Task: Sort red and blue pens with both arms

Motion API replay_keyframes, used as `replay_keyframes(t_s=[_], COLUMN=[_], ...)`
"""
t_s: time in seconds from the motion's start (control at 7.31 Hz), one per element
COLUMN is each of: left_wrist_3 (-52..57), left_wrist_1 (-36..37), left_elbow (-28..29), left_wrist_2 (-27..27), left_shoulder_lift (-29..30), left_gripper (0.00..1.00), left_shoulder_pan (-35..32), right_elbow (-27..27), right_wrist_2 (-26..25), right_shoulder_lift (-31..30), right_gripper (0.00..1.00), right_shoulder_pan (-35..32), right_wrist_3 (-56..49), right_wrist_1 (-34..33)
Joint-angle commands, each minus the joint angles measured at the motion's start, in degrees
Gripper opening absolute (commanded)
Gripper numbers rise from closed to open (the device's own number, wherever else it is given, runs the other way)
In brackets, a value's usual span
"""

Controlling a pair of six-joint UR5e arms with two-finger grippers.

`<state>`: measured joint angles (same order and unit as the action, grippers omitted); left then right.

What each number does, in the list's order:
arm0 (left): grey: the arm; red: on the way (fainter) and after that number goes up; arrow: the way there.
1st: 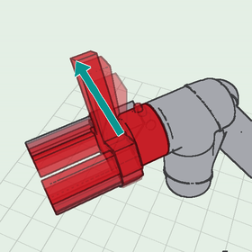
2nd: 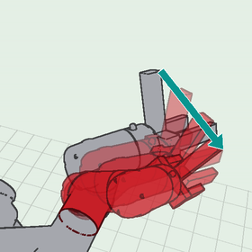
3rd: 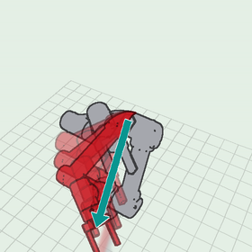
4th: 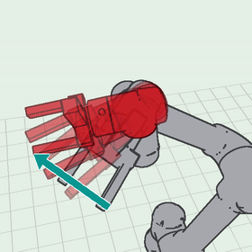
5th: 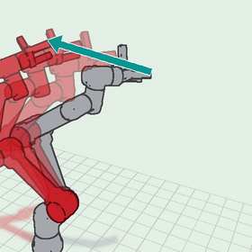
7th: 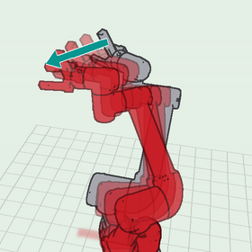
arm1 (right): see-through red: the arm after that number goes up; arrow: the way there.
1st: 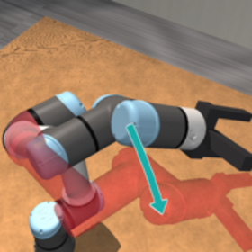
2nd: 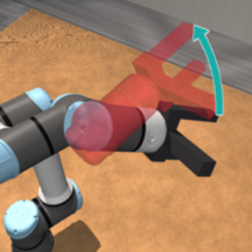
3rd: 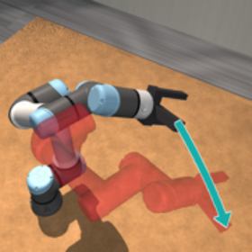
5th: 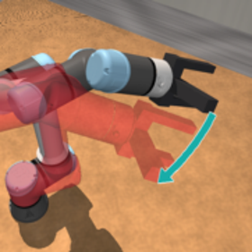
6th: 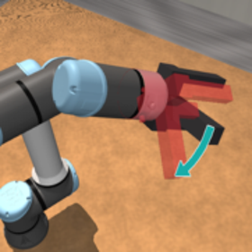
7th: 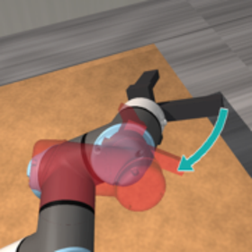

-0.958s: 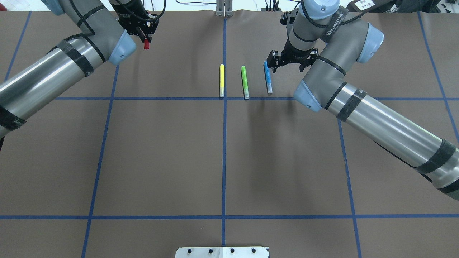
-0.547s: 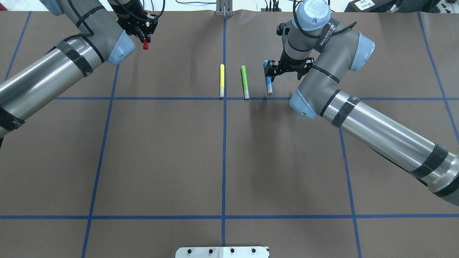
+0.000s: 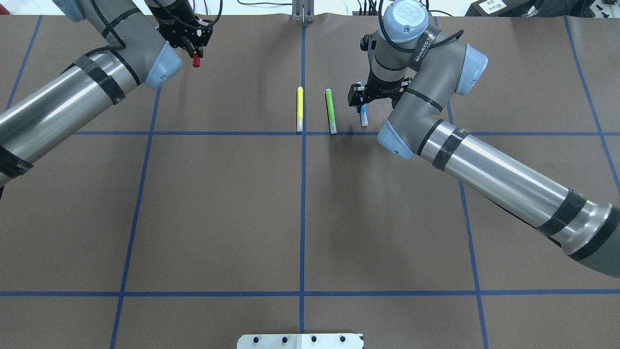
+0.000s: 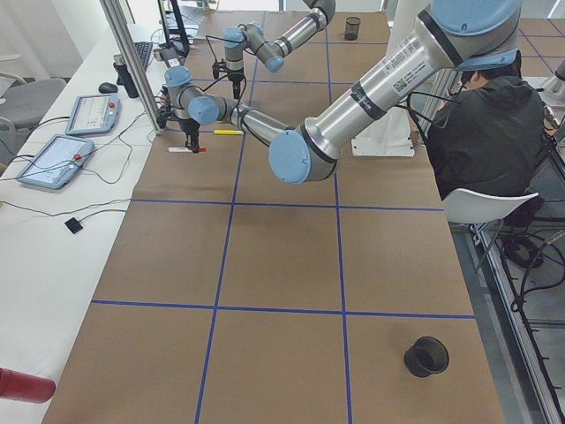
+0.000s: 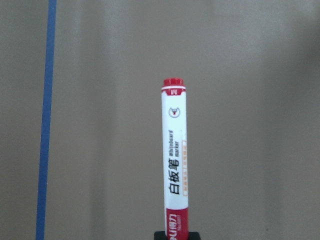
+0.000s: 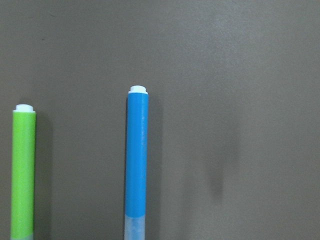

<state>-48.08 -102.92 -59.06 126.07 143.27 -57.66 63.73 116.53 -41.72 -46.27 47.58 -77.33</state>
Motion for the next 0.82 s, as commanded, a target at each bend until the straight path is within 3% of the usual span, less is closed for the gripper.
replay_keyframes(t_s=[0.0, 0.41, 0.55, 0.68], left_wrist_3=[0.0, 0.0, 0.0, -0.1], left_wrist_1=[0.0, 0.0, 0.0, 0.0], left_elbow=[0.0, 0.0, -0.1, -0.2], left_wrist_2=[0.0, 0.0, 0.0, 0.0], left_shoulder_lift=[0.0, 0.0, 0.0, -0.1], left_gripper=[0.00, 0.00, 0.00, 0.00], left_shoulder_pan=[0.0, 0.0, 0.0, 0.0], right_elbow=[-1.7, -6.0, -6.0, -5.9], right_wrist_2=[0.0, -0.2, -0.3, -0.3], right_shoulder_lift=[0.8, 2.4, 2.5, 2.5], right_gripper=[0.99, 0.97, 0.92, 0.78], right_shoulder_pan=[0.2, 0.9, 1.4, 1.7], right_wrist_3=[-0.3, -0.4, -0.3, -0.3], right_wrist_1=[0.6, 4.3, 4.3, 4.3])
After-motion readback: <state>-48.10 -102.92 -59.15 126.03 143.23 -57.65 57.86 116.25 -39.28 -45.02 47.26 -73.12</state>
